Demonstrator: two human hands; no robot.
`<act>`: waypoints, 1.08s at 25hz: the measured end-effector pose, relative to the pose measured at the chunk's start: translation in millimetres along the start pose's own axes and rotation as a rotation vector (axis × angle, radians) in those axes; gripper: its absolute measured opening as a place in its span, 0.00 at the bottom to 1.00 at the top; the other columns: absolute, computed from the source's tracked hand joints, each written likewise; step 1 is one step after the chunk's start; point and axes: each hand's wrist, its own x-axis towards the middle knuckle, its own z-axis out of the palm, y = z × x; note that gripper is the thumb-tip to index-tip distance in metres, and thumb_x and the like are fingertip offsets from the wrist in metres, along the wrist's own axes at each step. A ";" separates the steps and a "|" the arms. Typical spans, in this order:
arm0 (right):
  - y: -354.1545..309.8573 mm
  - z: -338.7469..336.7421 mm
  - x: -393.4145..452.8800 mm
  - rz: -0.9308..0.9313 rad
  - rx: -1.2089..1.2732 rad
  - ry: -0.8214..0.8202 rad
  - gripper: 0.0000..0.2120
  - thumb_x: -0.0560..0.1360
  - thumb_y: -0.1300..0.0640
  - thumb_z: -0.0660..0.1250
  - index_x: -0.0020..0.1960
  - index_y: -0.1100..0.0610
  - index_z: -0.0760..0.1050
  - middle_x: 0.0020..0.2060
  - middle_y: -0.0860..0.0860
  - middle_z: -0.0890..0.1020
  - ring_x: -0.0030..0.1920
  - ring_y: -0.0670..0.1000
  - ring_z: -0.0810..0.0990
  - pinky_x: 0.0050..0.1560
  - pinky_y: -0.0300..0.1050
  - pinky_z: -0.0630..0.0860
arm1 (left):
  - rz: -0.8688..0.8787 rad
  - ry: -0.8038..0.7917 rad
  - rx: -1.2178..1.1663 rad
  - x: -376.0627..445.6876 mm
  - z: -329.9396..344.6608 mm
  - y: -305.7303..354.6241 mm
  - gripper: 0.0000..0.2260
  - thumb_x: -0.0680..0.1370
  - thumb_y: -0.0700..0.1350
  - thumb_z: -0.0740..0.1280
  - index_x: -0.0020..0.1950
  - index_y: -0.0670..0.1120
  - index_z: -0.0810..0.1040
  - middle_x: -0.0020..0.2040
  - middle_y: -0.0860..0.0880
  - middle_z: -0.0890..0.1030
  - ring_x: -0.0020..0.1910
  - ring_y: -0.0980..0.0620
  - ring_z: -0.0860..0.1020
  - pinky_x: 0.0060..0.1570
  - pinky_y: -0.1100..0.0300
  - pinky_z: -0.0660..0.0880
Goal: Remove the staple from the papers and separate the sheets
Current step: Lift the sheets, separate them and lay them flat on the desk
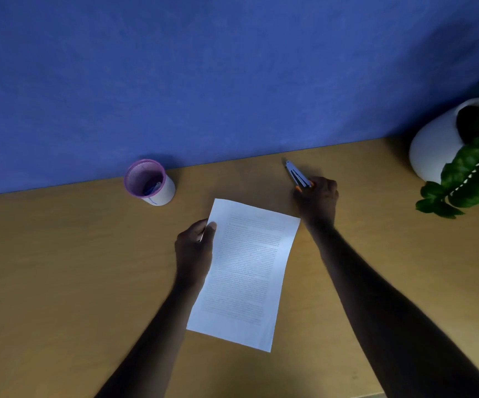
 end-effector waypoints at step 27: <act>-101.9 -104.9 -146.1 -0.599 0.100 -0.368 0.18 0.84 0.41 0.61 0.67 0.51 0.66 0.49 0.46 0.79 0.44 0.45 0.81 0.37 0.38 0.77 | 0.365 -0.106 0.166 -31.1 -44.5 39.8 0.11 0.83 0.47 0.68 0.46 0.42 0.84 0.36 0.52 0.84 0.35 0.58 0.79 0.42 0.67 0.73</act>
